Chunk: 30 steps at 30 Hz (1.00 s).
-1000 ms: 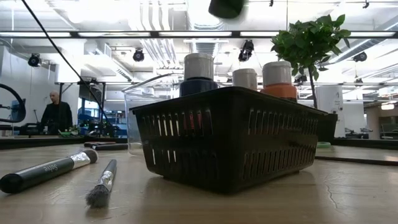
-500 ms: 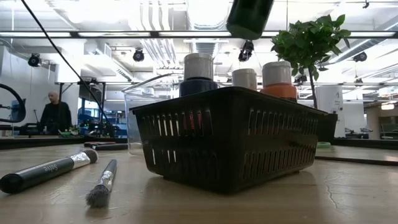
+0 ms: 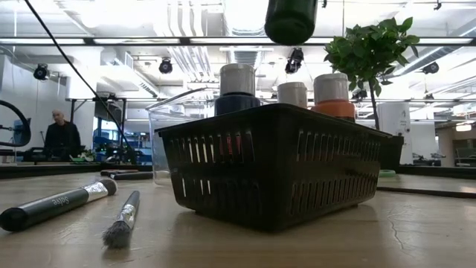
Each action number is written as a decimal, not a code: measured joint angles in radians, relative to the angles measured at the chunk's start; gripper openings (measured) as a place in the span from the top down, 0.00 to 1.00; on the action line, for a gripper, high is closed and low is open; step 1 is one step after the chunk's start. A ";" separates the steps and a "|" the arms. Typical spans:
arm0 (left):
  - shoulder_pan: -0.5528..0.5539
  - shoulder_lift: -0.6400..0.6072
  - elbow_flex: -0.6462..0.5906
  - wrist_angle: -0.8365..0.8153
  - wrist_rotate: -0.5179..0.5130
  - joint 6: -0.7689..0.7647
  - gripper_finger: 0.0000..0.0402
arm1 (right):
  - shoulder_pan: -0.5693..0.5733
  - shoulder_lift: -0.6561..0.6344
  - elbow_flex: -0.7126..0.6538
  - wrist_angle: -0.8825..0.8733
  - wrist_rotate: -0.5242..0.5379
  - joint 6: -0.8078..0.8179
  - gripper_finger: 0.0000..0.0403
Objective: Pick & Place Paint Supplies
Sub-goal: Put the green paint bottle into the black bin
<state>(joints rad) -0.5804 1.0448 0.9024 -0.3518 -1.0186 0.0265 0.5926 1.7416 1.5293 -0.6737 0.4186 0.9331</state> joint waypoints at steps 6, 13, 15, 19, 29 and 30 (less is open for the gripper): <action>0.000 -0.026 -0.009 -0.017 -0.021 0.000 0.04 | -0.007 0.020 0.001 0.002 -0.019 0.046 0.72; 0.000 -0.045 -0.020 -0.015 -0.022 -0.006 0.04 | 0.013 0.083 0.053 -0.043 -0.003 0.056 0.72; 0.000 -0.048 -0.027 -0.018 -0.021 -0.008 0.04 | 0.019 0.105 0.105 -0.090 0.009 0.059 0.72; 0.000 -0.049 -0.027 -0.015 -0.021 -0.008 0.04 | 0.028 0.173 0.227 -0.201 0.043 0.058 0.72; 0.000 -0.049 -0.027 -0.016 -0.021 -0.008 0.04 | 0.044 0.398 0.582 -0.478 0.055 0.046 0.72; 0.000 -0.049 -0.027 -0.016 -0.021 -0.008 0.04 | 0.047 0.406 0.604 -0.489 0.059 0.041 0.72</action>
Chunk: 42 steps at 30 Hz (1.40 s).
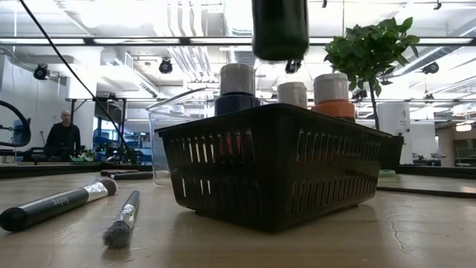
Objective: Pick & Place Paint Supplies
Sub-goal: Put the green paint bottle into the black bin
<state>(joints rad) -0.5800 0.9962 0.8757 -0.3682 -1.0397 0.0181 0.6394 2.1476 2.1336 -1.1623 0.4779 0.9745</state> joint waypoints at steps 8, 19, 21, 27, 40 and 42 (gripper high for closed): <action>0.000 0.000 0.000 -0.001 0.000 0.000 0.04 | 0.009 0.009 -0.020 -0.032 0.021 0.022 0.72; 0.000 0.000 0.000 -0.001 0.001 -0.001 0.04 | 0.009 0.006 -0.048 -0.003 0.022 -0.003 0.72; 0.000 0.000 0.000 -0.001 0.001 -0.001 0.04 | 0.009 0.006 -0.058 0.009 0.022 -0.011 0.72; 0.000 0.000 0.000 -0.001 0.003 -0.003 0.04 | 0.009 0.005 -0.072 0.024 0.021 -0.039 0.72; 0.000 0.000 0.000 -0.001 0.002 -0.011 0.04 | 0.009 0.004 -0.087 0.038 0.014 -0.087 0.72; 0.000 0.000 0.000 -0.001 0.002 -0.011 0.04 | 0.009 0.004 -0.089 0.037 0.012 -0.093 0.72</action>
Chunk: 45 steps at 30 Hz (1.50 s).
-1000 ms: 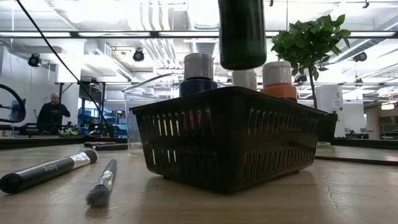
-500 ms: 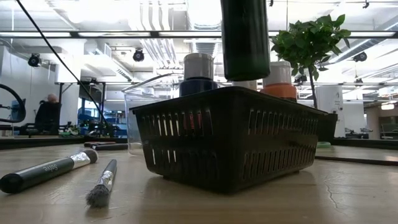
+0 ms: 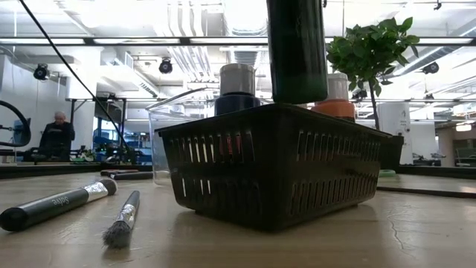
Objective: Pick & Place Paint Supplies
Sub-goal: Put the green paint bottle into the black bin
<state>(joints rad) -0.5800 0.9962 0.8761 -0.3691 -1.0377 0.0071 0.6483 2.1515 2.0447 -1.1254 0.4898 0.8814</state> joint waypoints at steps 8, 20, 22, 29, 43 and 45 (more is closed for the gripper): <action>0.000 0.000 0.000 -0.001 -0.001 -0.001 0.04 | 0.000 -0.038 -0.059 0.044 0.000 -0.026 0.72; 0.000 0.000 0.000 -0.001 -0.002 -0.001 0.04 | -0.008 -0.174 -0.327 0.294 -0.038 -0.028 0.72; 0.000 0.000 0.000 -0.001 -0.002 -0.001 0.04 | -0.014 -0.185 -0.355 0.332 -0.039 -0.029 0.72; 0.000 0.000 0.000 -0.001 -0.002 -0.001 0.04 | -0.030 -0.189 -0.381 0.347 -0.058 -0.029 0.72; 0.000 0.000 0.000 -0.001 -0.001 -0.003 0.04 | -0.035 -0.185 -0.440 0.404 -0.064 -0.030 0.72; 0.000 0.000 0.000 -0.001 -0.001 -0.005 0.04 | -0.035 -0.185 -0.440 0.406 -0.063 -0.030 0.72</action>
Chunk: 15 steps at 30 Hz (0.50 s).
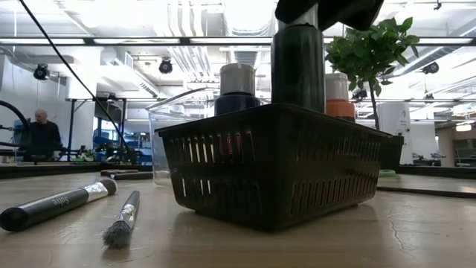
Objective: Pick & Place Paint Supplies
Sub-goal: Put the green paint bottle into the black bin
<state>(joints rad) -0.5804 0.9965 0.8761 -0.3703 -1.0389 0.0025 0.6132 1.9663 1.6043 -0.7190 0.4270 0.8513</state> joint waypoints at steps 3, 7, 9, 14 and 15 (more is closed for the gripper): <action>0.000 0.000 0.000 0.000 0.000 0.000 0.04 | -0.001 0.000 0.000 0.002 -0.001 0.000 0.72; 0.000 0.000 0.000 0.000 0.000 -0.001 0.04 | -0.008 0.000 -0.008 0.012 -0.005 -0.005 0.72; 0.000 0.000 0.000 -0.001 0.000 -0.001 0.04 | -0.012 0.000 -0.015 0.029 -0.008 -0.012 0.72; 0.000 0.000 0.000 -0.001 0.001 -0.001 0.04 | -0.019 0.000 -0.043 0.056 -0.030 -0.017 0.72; 0.000 0.000 0.000 -0.001 0.001 -0.002 0.04 | -0.020 0.000 -0.049 0.057 -0.032 -0.017 0.72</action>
<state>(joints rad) -0.5804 0.9962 0.8761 -0.3714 -1.0382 0.0010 0.5927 1.9667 1.5550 -0.6618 0.3949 0.8345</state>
